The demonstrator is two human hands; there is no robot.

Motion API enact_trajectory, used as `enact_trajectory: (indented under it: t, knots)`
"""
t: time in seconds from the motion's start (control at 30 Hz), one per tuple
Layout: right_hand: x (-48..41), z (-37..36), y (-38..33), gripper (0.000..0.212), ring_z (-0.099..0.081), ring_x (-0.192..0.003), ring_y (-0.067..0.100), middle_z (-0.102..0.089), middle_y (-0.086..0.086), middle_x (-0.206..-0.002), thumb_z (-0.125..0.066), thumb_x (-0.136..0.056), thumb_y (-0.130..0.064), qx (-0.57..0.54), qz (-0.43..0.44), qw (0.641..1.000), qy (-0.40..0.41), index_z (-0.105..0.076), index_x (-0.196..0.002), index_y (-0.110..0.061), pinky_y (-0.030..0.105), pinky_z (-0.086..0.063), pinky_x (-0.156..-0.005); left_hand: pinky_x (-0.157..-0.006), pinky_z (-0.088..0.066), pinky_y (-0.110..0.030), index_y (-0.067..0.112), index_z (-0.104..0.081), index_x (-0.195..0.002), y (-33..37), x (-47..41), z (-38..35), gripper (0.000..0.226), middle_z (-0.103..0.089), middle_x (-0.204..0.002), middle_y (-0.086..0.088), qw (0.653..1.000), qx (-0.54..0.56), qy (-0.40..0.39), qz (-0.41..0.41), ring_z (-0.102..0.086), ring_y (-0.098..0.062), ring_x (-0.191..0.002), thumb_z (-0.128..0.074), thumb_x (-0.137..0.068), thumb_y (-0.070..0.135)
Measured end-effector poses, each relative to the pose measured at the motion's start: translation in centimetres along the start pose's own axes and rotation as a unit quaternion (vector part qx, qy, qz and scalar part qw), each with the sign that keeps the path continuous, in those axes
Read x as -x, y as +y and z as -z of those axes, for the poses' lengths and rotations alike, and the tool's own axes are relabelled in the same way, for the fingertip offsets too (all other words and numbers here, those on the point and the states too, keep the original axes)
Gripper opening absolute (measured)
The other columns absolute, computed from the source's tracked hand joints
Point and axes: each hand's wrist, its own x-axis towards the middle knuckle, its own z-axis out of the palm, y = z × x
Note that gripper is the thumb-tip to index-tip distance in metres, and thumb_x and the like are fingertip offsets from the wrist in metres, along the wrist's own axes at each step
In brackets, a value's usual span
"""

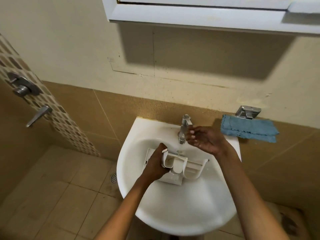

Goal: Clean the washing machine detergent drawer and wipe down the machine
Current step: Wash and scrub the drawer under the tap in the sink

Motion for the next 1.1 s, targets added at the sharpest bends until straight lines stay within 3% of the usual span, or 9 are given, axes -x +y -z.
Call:
enact_trajectory:
  t: [0.1,0.2,0.3,0.43,0.57,0.77,0.93,1.07,1.1]
  knots:
    - [0.5,-3.2,1.1,0.027,-0.056,-0.062,0.018,-0.059,0.01,-0.07,-0.034,-0.093,0.002,0.233,-0.039,0.97,0.051,-0.056,-0.078,-0.004,0.024,-0.048,-0.059,-0.057,-0.037,-0.007,0.018,-0.033,-0.088,0.0,-0.5,0.0,0.052,-0.043,-0.075,0.016,1.0,0.009,0.001,0.006,-0.048,0.01,-0.068,-0.071,-0.065,-0.008]
    - [1.3,-5.1,2.1,0.032,-0.062,-0.076,0.024,-0.063,0.024,-0.091,-0.028,-0.097,0.006,0.407,-0.058,0.907,0.089,-0.058,-0.102,0.016,0.024,-0.055,-0.073,-0.056,-0.039,-0.008,0.014,-0.035,-0.093,-0.2,-0.8,0.0,0.05,-0.049,-0.078,0.015,1.0,0.018,-0.002,0.008,-0.05,0.002,-0.07,-0.071,-0.066,-0.007]
    - [2.0,-6.1,2.6,0.031,-0.064,-0.081,0.021,-0.064,0.027,-0.106,-0.033,-0.096,0.006,0.537,-0.031,0.834,0.125,-0.06,-0.11,0.014,0.021,-0.054,-0.073,-0.057,-0.04,-0.006,0.015,-0.035,-0.095,-0.5,-0.9,-0.1,0.052,-0.049,-0.079,0.016,1.0,0.017,-0.006,0.003,-0.05,0.001,-0.07,-0.073,-0.066,-0.006]
    - [2.0,-6.9,4.7,0.031,-0.063,-0.103,0.023,-0.067,0.012,-0.113,-0.047,-0.09,0.003,0.728,-0.006,0.675,0.117,-0.067,-0.112,-0.004,0.029,-0.049,-0.088,-0.055,-0.038,-0.007,0.013,-0.035,-0.093,-0.9,-1.1,-0.2,0.05,-0.049,-0.076,0.013,1.0,0.012,-0.007,-0.008,-0.05,-0.003,-0.068,-0.074,-0.066,-0.005]
    - [1.5,-7.1,7.3,0.031,-0.06,-0.105,0.025,-0.062,0.012,-0.118,-0.053,-0.089,-0.004,0.802,-0.02,0.576,0.159,-0.061,-0.118,-0.007,0.03,-0.046,-0.086,-0.059,-0.039,-0.013,0.011,-0.036,-0.095,-1.4,-1.4,-0.3,0.052,-0.055,-0.081,0.002,1.0,0.009,-0.004,-0.013,-0.053,-0.012,-0.072,-0.075,-0.065,-0.004]
    - [2.0,-6.3,9.5,0.033,-0.053,-0.109,0.025,-0.055,0.012,-0.116,-0.052,-0.092,-0.006,0.849,0.056,0.498,0.169,-0.054,-0.124,-0.009,0.03,-0.044,-0.081,-0.058,-0.042,-0.013,0.006,-0.038,-0.098,-1.4,-1.7,-0.4,0.048,-0.052,-0.076,0.006,1.0,0.001,-0.002,-0.03,-0.051,-0.004,-0.067,-0.075,-0.069,-0.001]
    - [2.2,-4.3,11.6,0.038,-0.055,-0.104,0.021,-0.059,0.009,-0.112,-0.042,-0.091,0.0,0.81,0.151,0.534,0.19,-0.059,-0.121,-0.016,0.022,-0.042,-0.077,-0.061,-0.043,-0.013,0.006,-0.04,-0.096,-1.7,-1.7,-0.6,0.046,-0.057,-0.081,-0.001,0.999,0.01,0.001,-0.031,-0.056,-0.01,-0.072,-0.076,-0.069,0.001]
    - [2.5,-4.1,12.4,0.035,-0.065,-0.089,0.018,-0.071,0.002,-0.091,-0.062,-0.069,0.003,0.796,0.215,0.534,0.186,-0.073,-0.097,-0.014,0.017,-0.049,-0.066,-0.057,-0.038,-0.01,0.007,-0.038,-0.091,-1.8,-1.5,-0.7,0.04,-0.049,-0.073,0.008,0.999,0.01,0.007,-0.039,-0.049,-0.005,-0.065,-0.072,-0.071,-0.003]
    - [2.5,-4.2,12.6,0.036,-0.066,-0.086,0.016,-0.072,-0.001,-0.087,-0.066,-0.063,0.002,0.809,0.237,0.498,0.202,-0.074,-0.093,-0.015,0.015,-0.05,-0.063,-0.056,-0.038,-0.009,0.007,-0.038,-0.091,-1.8,-1.5,-0.7,0.039,-0.049,-0.072,0.009,0.999,0.009,0.009,-0.038,-0.048,-0.004,-0.064,-0.071,-0.071,-0.003]
